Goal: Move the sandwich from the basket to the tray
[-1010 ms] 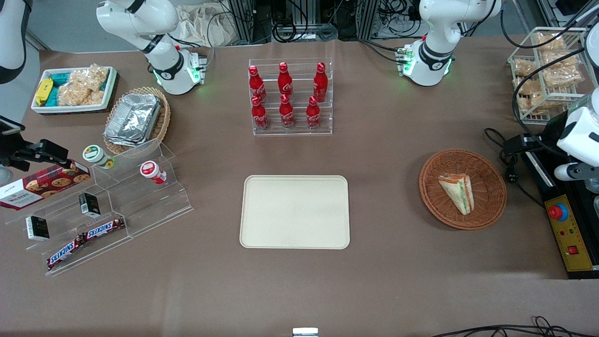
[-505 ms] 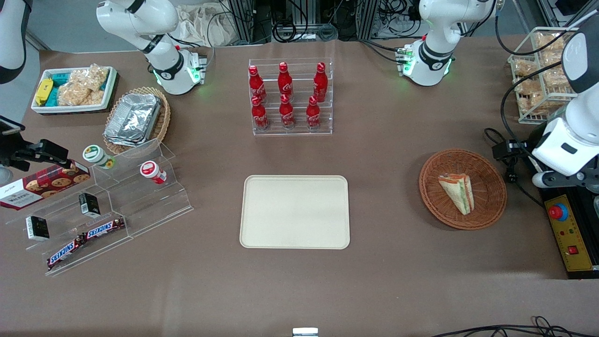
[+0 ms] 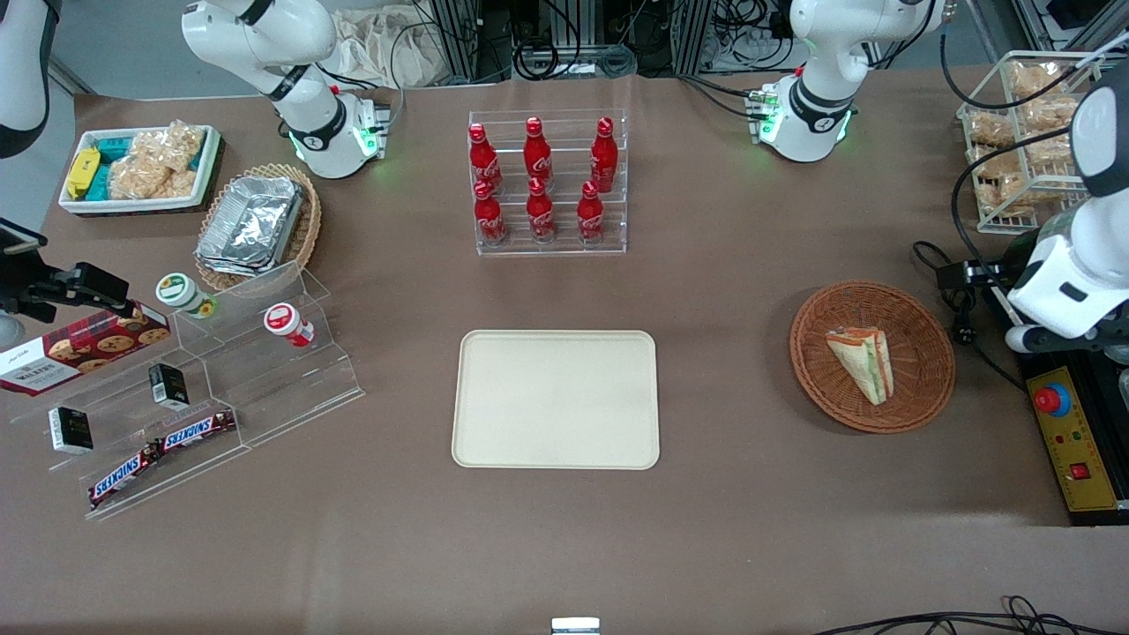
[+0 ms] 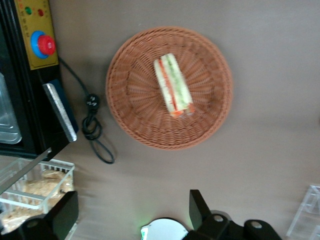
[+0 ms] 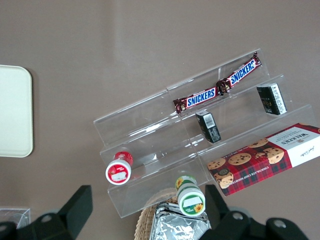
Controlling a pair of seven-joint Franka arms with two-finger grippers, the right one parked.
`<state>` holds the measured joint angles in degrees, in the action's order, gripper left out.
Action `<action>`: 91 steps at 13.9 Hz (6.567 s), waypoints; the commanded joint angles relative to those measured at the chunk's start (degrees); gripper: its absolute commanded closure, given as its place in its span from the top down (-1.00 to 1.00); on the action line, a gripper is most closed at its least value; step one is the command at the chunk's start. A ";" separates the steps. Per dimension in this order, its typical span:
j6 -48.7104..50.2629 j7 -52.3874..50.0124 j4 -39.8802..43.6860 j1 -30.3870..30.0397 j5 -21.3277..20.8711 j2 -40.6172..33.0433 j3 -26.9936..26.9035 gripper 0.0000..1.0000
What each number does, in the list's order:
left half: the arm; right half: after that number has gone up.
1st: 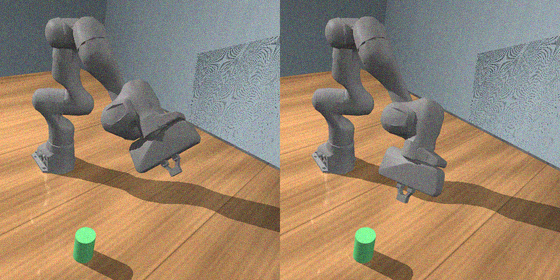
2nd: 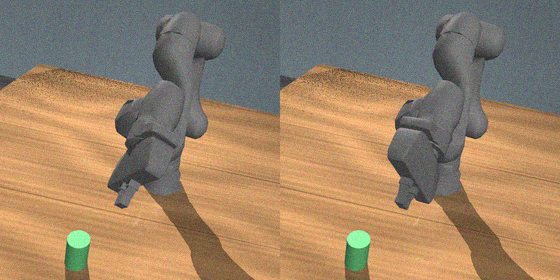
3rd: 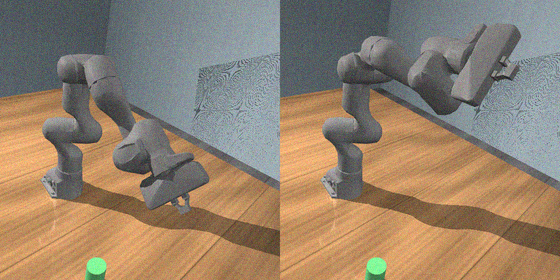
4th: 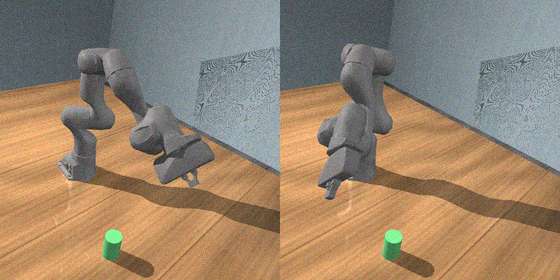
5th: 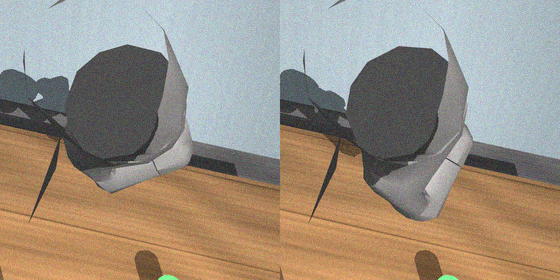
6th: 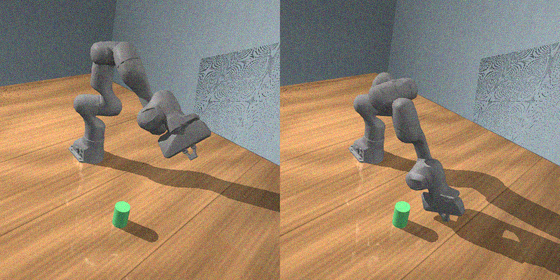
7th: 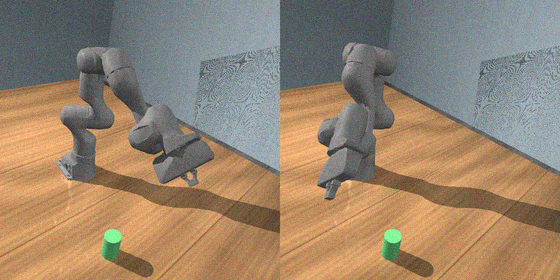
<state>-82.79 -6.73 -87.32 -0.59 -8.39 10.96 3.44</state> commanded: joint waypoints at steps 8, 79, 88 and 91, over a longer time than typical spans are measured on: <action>-9.02 -1.97 -8.53 -1.69 3.73 1.09 0.08 0.98; -26.92 -27.11 7.78 20.37 -2.60 22.89 10.01 0.98; -15.84 -4.76 7.43 4.93 -1.37 8.65 10.27 0.98; -14.59 -0.04 7.43 -1.67 -1.28 4.69 10.10 0.98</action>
<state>-98.21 -8.93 -78.07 1.02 -10.00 18.93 12.87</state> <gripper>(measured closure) 0.009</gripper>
